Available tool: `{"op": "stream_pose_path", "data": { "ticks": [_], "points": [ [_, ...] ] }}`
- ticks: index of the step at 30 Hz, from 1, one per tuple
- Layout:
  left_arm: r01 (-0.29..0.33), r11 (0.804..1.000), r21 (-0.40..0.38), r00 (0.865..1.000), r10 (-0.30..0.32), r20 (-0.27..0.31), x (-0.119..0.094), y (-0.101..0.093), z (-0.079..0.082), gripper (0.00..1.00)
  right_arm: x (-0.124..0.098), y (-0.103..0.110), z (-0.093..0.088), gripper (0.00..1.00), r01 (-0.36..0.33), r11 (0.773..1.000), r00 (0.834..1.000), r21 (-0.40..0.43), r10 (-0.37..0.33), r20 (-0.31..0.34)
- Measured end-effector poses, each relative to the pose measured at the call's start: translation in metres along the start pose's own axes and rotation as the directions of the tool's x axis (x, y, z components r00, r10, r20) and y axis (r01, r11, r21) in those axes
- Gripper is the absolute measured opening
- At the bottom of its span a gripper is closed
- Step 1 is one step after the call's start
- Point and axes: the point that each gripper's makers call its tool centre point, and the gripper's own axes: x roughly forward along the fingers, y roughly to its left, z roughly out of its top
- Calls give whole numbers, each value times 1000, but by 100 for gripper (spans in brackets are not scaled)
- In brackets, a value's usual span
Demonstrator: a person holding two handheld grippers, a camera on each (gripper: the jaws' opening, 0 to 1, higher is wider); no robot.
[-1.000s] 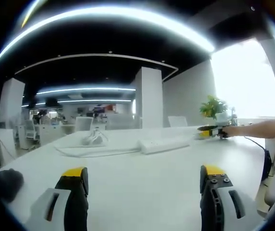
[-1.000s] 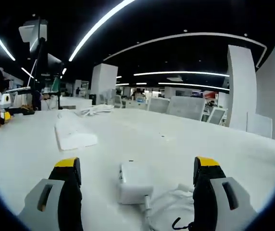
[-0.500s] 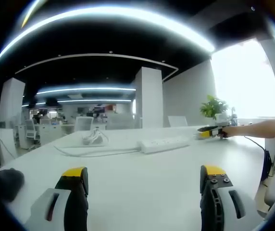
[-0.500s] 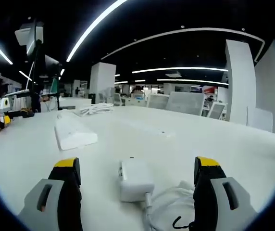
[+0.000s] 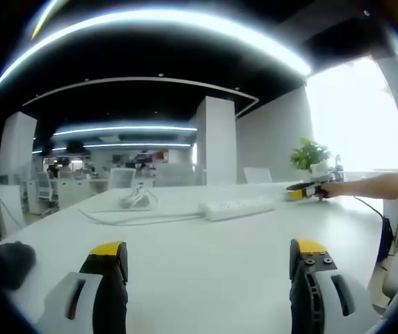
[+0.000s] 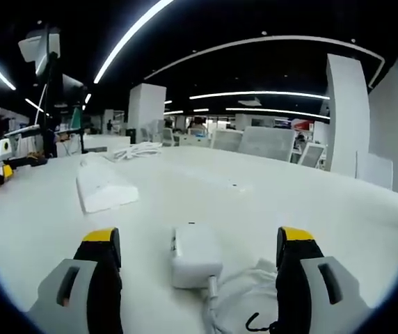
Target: Straighten the power strip on the desk, plug the charger into it
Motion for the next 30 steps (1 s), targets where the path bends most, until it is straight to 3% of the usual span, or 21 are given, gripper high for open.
{"op": "stream_pose_path", "data": {
  "ticks": [30],
  "points": [
    [-2, 1000, -6, 1000, 2, 4, 0, 2, 2, 99, 2, -8, -9, 74, 38, 999, 997, -18, -39, -62]
  ]
}}
